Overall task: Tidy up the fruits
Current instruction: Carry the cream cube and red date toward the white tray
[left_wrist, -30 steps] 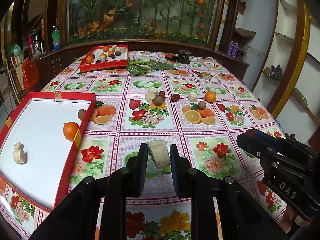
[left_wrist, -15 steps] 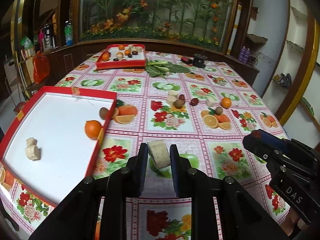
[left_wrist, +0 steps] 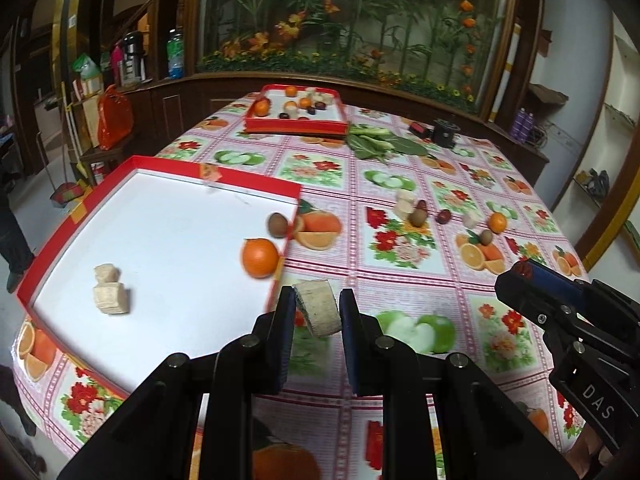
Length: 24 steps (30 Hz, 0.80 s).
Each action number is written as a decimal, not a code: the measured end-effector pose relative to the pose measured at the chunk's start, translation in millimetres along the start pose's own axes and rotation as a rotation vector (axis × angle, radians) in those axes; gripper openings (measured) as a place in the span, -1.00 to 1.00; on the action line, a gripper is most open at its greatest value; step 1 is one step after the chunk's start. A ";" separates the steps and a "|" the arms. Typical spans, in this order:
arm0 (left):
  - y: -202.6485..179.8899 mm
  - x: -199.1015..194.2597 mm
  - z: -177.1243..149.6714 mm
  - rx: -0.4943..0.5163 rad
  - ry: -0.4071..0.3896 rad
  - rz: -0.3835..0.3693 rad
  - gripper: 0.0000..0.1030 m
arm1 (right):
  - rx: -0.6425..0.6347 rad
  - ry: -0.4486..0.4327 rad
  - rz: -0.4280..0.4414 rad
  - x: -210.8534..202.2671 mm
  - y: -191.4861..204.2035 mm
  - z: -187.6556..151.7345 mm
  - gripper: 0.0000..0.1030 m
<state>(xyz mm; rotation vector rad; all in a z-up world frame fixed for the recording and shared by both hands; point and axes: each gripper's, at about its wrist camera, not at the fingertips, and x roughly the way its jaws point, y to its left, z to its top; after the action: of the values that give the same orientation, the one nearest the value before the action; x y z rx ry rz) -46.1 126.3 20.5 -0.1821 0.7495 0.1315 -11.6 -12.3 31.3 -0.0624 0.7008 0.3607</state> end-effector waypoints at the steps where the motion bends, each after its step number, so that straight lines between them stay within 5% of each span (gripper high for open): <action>1: 2.9 0.4 0.7 -0.005 0.000 0.005 -0.59 | -0.006 0.000 0.006 2.2 3.7 2.0 -0.43; 24: 82.9 12.2 26.0 -0.112 0.000 0.143 -0.59 | -0.126 0.037 0.125 62.2 83.0 43.8 -0.42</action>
<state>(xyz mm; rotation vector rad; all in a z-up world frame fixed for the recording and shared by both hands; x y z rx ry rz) -35.2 213.4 21.1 -0.2345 0.7554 0.3101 30.7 92.0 30.3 -0.1454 0.7204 0.5242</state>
